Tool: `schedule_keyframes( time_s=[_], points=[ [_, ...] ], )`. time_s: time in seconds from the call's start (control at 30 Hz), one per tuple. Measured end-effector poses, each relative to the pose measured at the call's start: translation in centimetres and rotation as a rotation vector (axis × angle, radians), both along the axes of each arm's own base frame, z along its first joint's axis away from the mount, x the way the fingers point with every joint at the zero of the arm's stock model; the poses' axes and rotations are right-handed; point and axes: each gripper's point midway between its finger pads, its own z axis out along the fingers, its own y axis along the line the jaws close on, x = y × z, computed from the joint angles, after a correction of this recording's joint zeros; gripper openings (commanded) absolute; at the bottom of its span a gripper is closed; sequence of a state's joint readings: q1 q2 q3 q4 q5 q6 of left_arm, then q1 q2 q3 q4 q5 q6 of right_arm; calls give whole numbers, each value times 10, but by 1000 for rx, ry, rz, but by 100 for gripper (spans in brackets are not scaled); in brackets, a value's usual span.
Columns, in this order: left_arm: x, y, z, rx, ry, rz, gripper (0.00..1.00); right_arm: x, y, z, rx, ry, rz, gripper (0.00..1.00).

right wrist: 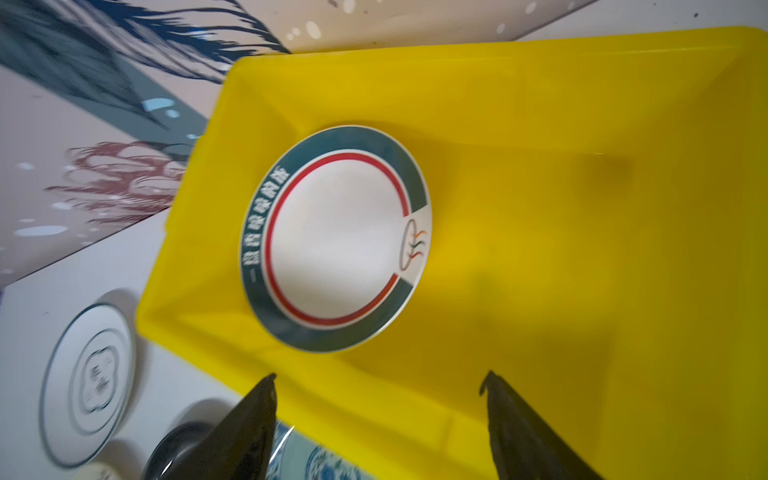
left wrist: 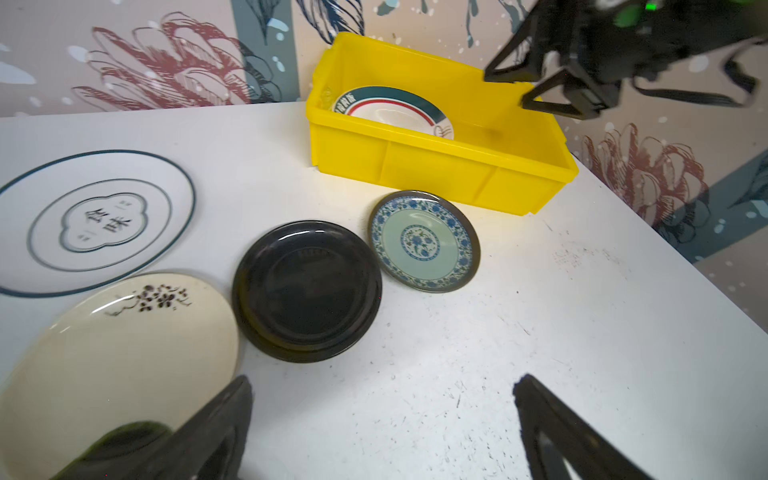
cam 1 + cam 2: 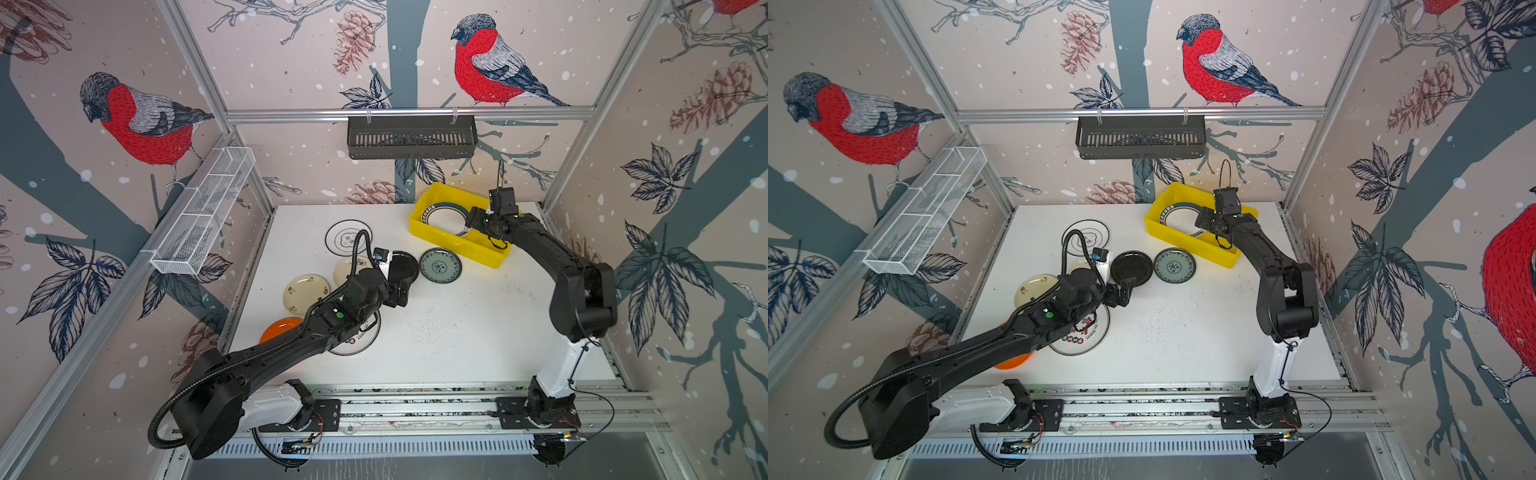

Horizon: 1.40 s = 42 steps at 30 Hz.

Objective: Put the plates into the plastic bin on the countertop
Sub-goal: 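Open the right gripper and raise it out of the bin, then reach the right gripper to the large red-lettered plate's edge and close it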

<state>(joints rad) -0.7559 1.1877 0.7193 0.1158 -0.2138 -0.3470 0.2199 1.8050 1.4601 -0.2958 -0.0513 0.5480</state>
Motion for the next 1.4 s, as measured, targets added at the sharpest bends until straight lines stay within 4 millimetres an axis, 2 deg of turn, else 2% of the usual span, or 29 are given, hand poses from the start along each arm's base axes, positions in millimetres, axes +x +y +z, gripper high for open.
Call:
schedule_keyframes(
  time_s=[0.07,0.13,0.27,0.37,0.47,0.67,0.77,0.93,1.27,1.4],
  points=[
    [8,18,0,-17,28,67,97,-22,19,2,41,-16,62,80],
    [12,39,-5,-30,71,136,97,-45,46,-9,96,8,138,79],
    [-2,71,-18,-64,130,213,97,-97,105,-39,170,84,314,79],
    [-8,96,-26,-105,158,279,97,-136,139,-51,232,117,424,79],
    [-14,103,-32,-146,197,283,97,-161,159,-57,297,119,477,79],
    [-26,111,-52,-223,279,272,97,-203,198,-67,424,130,619,72],
    [-30,112,-55,-251,294,265,97,-221,212,-84,458,175,672,69],
    [-33,109,-64,-268,327,244,97,-236,232,-97,501,207,742,58],
    [-44,109,-76,-307,346,235,97,-249,261,-123,514,289,801,52],
    [-43,106,-72,-326,332,224,97,-250,268,-131,518,318,793,50]
  ],
)
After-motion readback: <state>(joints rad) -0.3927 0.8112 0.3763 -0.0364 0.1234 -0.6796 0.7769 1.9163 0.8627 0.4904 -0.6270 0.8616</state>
